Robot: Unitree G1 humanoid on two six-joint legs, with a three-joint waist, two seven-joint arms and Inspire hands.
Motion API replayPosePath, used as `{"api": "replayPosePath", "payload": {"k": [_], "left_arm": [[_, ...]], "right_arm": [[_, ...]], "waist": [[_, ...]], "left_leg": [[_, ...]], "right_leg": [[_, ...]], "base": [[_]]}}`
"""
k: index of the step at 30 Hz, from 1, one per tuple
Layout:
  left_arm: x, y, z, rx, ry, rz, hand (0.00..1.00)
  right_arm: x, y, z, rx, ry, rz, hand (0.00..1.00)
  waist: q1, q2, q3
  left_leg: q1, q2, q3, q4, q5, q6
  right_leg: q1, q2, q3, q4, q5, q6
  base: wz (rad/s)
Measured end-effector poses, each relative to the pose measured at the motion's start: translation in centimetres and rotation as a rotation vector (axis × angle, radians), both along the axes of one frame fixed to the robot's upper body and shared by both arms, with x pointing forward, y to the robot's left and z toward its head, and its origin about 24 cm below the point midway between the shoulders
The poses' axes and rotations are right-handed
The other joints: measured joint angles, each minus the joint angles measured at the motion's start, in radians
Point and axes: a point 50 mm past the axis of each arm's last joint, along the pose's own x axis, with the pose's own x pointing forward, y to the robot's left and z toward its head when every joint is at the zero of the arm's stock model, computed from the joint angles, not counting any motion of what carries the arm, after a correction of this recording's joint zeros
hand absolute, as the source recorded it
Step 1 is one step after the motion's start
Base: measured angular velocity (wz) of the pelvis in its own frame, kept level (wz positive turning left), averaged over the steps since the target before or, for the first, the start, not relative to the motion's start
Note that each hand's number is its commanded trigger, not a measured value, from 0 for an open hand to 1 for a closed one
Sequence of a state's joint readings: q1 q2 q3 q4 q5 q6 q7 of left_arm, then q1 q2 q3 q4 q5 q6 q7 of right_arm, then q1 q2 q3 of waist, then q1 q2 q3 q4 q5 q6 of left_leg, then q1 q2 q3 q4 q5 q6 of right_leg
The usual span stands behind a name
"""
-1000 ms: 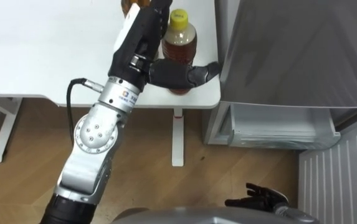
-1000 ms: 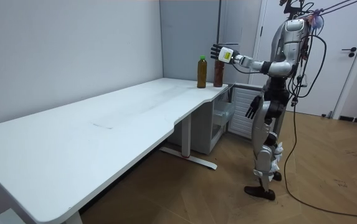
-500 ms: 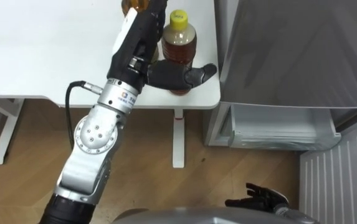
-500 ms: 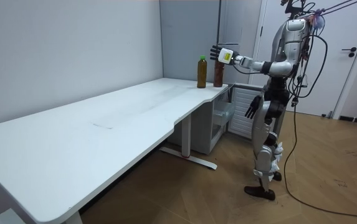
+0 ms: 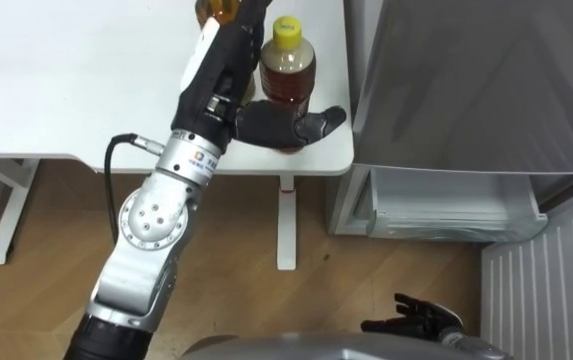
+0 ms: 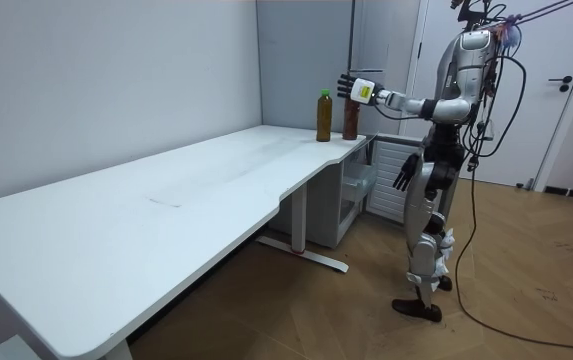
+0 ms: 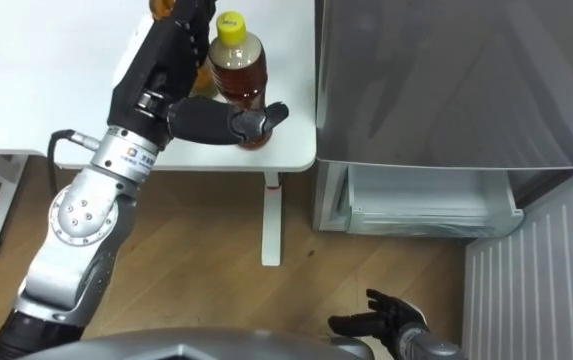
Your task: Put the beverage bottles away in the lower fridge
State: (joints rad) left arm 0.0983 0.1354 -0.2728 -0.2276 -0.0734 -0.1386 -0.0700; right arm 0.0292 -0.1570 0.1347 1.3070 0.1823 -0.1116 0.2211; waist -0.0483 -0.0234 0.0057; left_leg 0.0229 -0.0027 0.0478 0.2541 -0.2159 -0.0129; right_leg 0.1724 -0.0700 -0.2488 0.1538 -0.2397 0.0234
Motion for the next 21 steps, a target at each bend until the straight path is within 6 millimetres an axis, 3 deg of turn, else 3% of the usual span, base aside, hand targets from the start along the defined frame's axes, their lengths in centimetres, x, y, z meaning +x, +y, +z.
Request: {"api": "replayPosePath", "payload": {"k": [9,10,11,13,14,21], "left_arm": [[-0.17,0.09,-0.54,0.003,0.024,0.004,0.00],[-0.18,0.07,-0.64,0.005,0.029,0.002,0.16],[-0.21,0.06,-0.68,0.005,0.031,0.000,0.26],[-0.24,0.05,-0.71,0.006,0.033,-0.004,0.93],[-0.25,0.03,-0.72,0.006,0.033,-0.005,1.00],[-0.26,-0.06,-0.73,0.004,0.035,-0.008,1.00]], "right_arm": [[-0.01,-0.01,0.00,0.001,0.000,0.000,0.00],[-0.01,-0.01,0.00,0.001,0.000,0.000,0.00],[-0.02,-0.01,0.00,0.001,0.000,0.000,0.00],[-0.02,-0.01,0.00,0.001,0.000,0.000,0.00],[-0.04,-0.02,0.00,0.002,0.001,0.000,0.00],[-0.12,-0.12,0.02,0.008,0.004,0.003,0.00]], "waist": [[-0.001,-0.002,-0.0010],[-0.001,-0.002,-0.0013],[-0.001,-0.002,-0.0014],[-0.001,-0.002,-0.0016],[-0.001,-0.003,-0.0021],[-0.002,-0.003,-0.0079]], "left_leg": [[-0.001,0.000,0.000,0.001,0.000,0.000],[-0.001,0.000,0.000,0.001,0.000,0.000],[-0.001,0.000,0.000,0.001,0.000,0.000],[-0.001,0.000,-0.001,0.001,0.000,0.000],[-0.001,0.000,0.000,0.002,0.000,0.000],[-0.001,0.000,0.000,0.002,0.000,0.000]], "right_leg": [[0.000,0.000,0.000,0.000,0.000,0.000],[0.000,0.000,0.000,0.000,0.000,0.000],[0.000,0.000,0.000,0.000,0.000,0.000],[0.000,0.000,0.000,0.001,0.000,0.000],[-0.001,0.000,0.001,0.001,0.000,0.000],[-0.001,0.000,0.003,0.001,0.000,0.000]], "base": [[0.00],[0.00],[0.00],[0.00],[0.00],[0.00]]}}
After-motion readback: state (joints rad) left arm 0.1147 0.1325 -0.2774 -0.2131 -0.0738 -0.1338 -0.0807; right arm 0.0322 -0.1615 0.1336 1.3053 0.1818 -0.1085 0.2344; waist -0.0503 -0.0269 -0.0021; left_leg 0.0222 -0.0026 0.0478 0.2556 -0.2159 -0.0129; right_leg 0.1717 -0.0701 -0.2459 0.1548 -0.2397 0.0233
